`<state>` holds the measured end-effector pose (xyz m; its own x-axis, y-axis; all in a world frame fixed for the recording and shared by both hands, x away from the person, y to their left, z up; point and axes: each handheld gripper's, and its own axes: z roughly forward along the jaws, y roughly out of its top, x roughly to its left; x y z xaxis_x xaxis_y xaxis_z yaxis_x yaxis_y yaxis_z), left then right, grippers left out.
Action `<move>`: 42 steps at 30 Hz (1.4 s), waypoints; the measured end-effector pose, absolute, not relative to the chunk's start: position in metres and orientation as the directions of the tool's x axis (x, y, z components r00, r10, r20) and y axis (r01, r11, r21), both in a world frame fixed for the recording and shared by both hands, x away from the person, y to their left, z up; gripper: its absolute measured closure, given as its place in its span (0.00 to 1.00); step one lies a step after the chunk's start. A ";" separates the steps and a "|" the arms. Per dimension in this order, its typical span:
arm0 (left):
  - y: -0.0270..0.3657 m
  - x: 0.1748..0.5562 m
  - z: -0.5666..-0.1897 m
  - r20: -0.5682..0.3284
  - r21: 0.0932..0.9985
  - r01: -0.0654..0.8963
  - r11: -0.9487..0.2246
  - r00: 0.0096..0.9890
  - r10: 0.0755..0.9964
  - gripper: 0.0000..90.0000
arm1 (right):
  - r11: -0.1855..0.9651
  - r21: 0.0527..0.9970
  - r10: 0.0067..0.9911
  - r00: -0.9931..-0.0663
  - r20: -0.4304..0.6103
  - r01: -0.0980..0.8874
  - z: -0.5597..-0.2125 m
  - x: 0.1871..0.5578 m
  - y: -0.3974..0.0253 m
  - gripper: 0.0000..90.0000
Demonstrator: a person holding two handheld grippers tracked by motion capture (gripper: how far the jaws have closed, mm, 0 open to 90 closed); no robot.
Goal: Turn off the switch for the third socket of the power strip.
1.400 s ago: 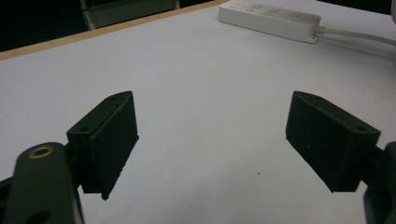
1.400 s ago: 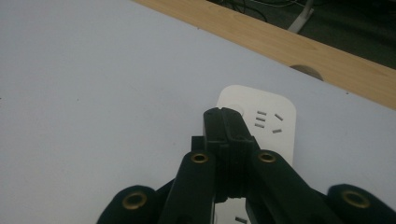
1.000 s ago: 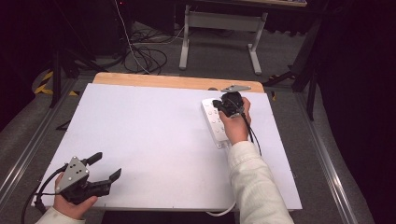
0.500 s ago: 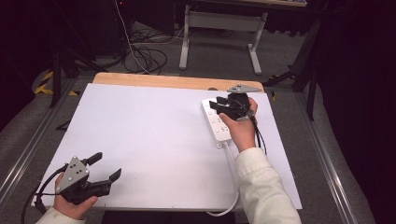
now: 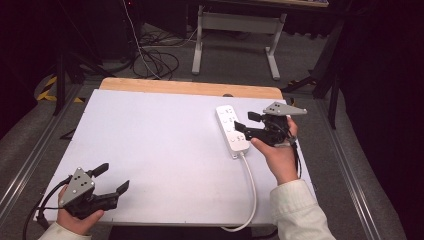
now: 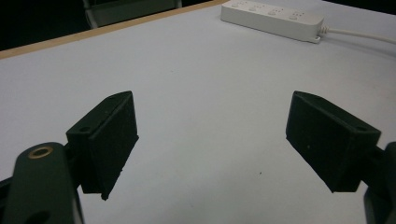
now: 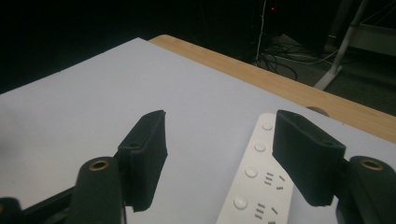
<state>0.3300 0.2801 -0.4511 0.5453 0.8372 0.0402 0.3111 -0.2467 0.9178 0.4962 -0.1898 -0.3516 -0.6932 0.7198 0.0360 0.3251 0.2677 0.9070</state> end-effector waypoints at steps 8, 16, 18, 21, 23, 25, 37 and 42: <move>0.281 0.331 -0.451 0.043 0.917 0.312 -0.247 0.538 0.842 0.19 | 0.267 0.908 0.721 -0.692 0.034 0.324 -0.356 0.467 -0.210 0.34; 0.281 0.331 -0.451 0.038 0.918 0.315 -0.239 0.531 0.846 0.19 | 0.267 0.899 0.722 -0.690 0.051 0.347 -0.368 0.442 -0.227 0.28; 0.282 0.331 -0.451 0.038 0.918 0.316 -0.239 0.529 0.848 0.18 | 0.275 0.894 0.720 -0.692 0.053 0.354 -0.373 0.437 -0.230 0.26; 0.283 0.332 -0.451 0.041 0.917 0.316 -0.242 0.529 0.847 0.18 | 0.288 0.889 0.727 -0.685 0.039 0.357 -0.380 0.428 -0.234 0.25; 0.282 0.332 -0.451 0.034 0.918 0.318 -0.235 0.529 0.848 0.18 | 0.288 0.890 0.726 -0.686 0.038 0.354 -0.386 0.422 -0.236 0.25; 0.282 0.332 -0.451 0.035 0.918 0.318 -0.237 0.529 0.848 0.18 | 0.289 0.890 0.713 -0.700 0.045 0.352 -0.392 0.418 -0.238 0.25; 0.287 0.332 -0.450 0.046 0.917 0.317 -0.244 0.523 0.851 0.18 | 0.259 0.890 0.680 -0.725 0.109 0.376 -0.448 0.394 -0.242 0.25; 0.289 0.332 -0.450 0.038 0.919 0.314 -0.239 0.532 0.846 0.18 | 0.253 0.893 0.685 -0.721 0.106 0.372 -0.462 0.386 -0.243 0.25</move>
